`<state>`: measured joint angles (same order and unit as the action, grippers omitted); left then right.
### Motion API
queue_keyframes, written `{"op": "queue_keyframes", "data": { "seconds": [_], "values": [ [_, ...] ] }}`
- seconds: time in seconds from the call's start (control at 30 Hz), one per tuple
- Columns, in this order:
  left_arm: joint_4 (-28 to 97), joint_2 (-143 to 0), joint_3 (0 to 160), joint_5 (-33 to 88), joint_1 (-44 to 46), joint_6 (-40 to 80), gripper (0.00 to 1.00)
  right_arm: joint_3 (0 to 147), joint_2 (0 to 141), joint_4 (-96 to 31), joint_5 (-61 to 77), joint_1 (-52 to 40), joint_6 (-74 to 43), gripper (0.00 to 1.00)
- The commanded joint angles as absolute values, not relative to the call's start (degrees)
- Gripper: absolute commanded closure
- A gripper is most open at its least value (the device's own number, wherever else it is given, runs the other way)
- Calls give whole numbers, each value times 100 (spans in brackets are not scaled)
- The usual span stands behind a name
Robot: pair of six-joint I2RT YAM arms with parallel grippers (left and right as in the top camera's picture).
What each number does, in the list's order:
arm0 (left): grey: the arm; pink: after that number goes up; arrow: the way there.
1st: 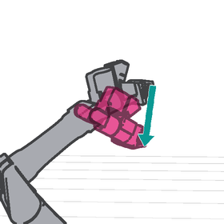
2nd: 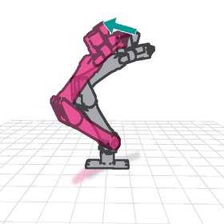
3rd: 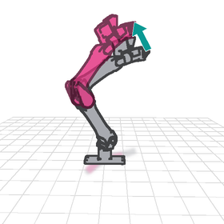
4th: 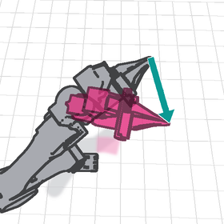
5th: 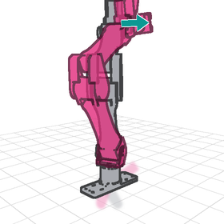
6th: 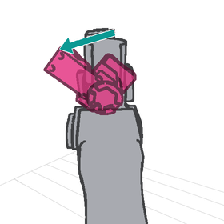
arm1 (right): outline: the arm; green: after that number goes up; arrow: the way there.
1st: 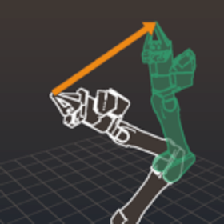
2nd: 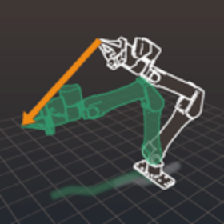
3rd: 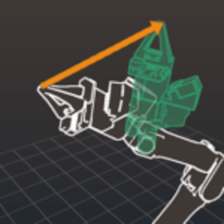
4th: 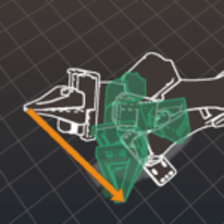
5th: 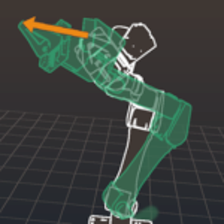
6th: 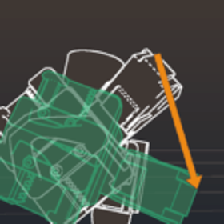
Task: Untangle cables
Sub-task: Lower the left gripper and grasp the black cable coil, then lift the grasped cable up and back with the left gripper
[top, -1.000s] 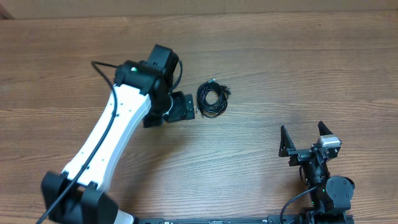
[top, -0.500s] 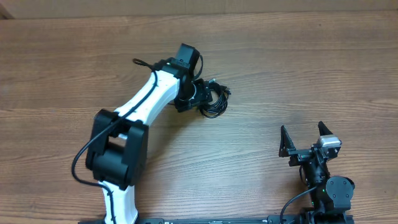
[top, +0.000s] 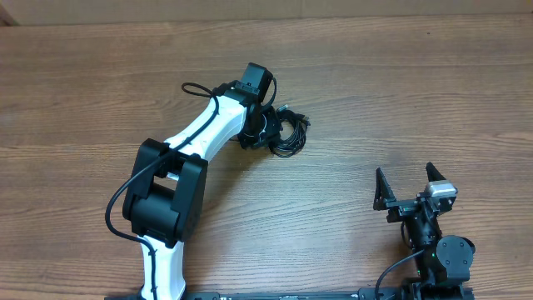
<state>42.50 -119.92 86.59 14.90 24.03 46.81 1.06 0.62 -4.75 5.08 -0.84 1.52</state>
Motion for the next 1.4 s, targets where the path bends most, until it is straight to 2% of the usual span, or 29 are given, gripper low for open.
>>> {"op": "queue_keyframes", "data": {
  "seconds": [0.0,0.1,0.23,0.37,0.5,0.63,0.8,0.97,1.1,1.37],
  "values": [
    [4265,-12108,8648,1472,2432,4801,85,49,16,-454,454,-73,180,0],
    [4423,-12097,8770,1586,2423,4762,96,49,16,-454,454,-73,180,0],
    [4923,-12095,9308,1811,2373,4663,96,49,16,-454,454,-73,180,0],
    [6088,-12068,10425,1669,2366,4357,96,49,16,-454,454,-73,180,0],
    [7238,-11900,11469,886,2366,4322,96,49,16,-454,454,-73,180,0],
    [7708,-11743,12092,620,2370,4032,96,49,16,-454,454,-73,180,0],
    [7725,-11638,12582,1352,2355,3194,96,49,16,-454,454,-73,180,0],
    [7557,-11605,13445,2926,2202,3120,96,49,16,-454,456,-73,180,0],
    [7356,-11601,14280,3929,1957,3913,96,49,16,-454,454,-73,180,0],
    [7365,-11568,15100,3986,1712,4873,96,49,16,-454,456,-73,180,0]
  ]
}}
